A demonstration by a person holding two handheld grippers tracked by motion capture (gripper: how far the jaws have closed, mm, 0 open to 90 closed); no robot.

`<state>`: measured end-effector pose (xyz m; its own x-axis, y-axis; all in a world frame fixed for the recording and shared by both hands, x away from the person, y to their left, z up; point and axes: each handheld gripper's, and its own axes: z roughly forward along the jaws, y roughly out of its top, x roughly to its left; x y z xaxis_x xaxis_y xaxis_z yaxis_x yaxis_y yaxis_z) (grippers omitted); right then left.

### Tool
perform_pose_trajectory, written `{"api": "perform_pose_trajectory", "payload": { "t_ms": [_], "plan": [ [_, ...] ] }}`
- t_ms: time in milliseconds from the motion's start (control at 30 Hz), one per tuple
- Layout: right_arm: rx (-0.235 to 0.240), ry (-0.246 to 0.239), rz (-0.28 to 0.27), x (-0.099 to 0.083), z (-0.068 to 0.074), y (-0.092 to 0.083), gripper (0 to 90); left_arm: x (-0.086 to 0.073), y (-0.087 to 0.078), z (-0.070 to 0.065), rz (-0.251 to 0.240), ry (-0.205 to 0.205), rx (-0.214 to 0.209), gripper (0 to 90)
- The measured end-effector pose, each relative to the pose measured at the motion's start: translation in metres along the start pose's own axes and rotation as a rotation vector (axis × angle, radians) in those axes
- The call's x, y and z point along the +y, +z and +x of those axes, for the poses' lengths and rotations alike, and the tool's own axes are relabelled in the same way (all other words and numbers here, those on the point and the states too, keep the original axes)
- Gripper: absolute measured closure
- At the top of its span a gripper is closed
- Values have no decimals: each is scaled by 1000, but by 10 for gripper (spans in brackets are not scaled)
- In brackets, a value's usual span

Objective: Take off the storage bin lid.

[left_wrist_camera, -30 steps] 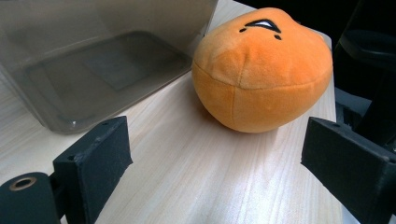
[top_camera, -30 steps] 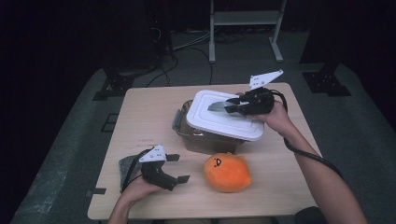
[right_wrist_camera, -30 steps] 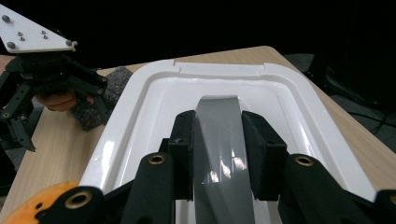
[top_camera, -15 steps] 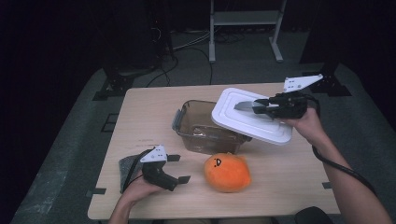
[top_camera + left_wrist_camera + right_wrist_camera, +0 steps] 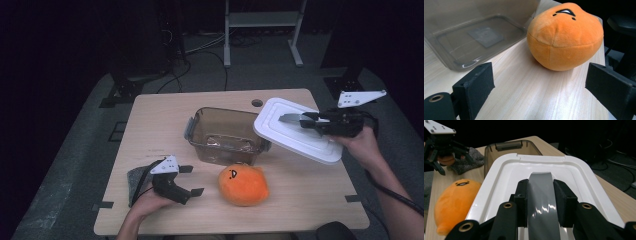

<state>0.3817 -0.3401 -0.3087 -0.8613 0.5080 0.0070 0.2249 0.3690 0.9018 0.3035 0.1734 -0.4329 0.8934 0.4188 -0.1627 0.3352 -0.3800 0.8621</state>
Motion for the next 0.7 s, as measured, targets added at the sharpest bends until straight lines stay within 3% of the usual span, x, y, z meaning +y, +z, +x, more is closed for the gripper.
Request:
{"api": "perform_pose_trajectory", "payload": {
  "t_ms": [333,700],
  "plan": [
    [-48,46,-5,-28,1,-29,656,0,-2,1,-2,1,8,75],
    [-65,104,11,-69,0,-37,656,-1,0,1,3,0,9,75]
  ]
}}
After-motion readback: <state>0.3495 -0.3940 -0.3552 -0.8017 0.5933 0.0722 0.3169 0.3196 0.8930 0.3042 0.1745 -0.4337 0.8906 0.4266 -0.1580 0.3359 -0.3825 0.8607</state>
